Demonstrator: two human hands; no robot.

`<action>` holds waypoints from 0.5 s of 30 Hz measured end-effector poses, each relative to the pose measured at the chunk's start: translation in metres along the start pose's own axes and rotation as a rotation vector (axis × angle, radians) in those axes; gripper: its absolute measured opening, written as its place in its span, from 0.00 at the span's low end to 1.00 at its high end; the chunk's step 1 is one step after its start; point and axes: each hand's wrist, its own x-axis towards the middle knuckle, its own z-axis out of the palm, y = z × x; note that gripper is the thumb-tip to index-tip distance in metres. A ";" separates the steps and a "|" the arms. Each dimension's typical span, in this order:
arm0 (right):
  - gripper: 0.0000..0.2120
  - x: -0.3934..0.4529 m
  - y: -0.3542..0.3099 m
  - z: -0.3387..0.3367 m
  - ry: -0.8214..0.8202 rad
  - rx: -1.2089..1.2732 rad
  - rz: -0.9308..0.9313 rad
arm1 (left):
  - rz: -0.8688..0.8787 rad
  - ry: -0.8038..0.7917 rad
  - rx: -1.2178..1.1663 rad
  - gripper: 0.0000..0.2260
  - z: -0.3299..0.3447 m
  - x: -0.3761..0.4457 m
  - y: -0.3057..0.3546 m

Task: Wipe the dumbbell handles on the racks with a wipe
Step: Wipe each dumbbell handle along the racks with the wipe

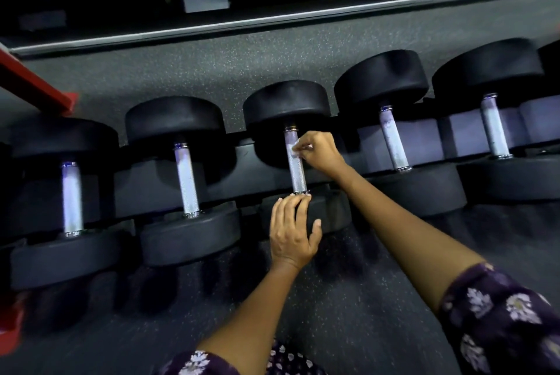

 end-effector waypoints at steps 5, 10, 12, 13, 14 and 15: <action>0.12 -0.022 0.003 0.003 -0.033 0.084 0.079 | 0.008 0.002 0.011 0.19 0.001 0.000 -0.001; 0.07 -0.013 -0.004 -0.004 -0.055 0.020 0.090 | 0.006 0.004 0.017 0.19 0.001 0.000 -0.002; 0.07 -0.003 -0.007 -0.003 0.039 0.074 0.143 | 0.008 0.004 0.015 0.19 0.001 0.000 -0.001; 0.06 -0.002 -0.009 -0.001 0.079 0.065 0.177 | 0.010 0.008 0.010 0.19 0.001 0.000 -0.001; 0.06 -0.006 -0.010 0.002 0.110 0.032 0.206 | 0.013 0.009 0.008 0.19 0.001 0.001 -0.001; 0.06 -0.013 -0.011 0.007 0.127 -0.002 0.219 | 0.015 0.008 0.007 0.19 0.001 0.000 -0.001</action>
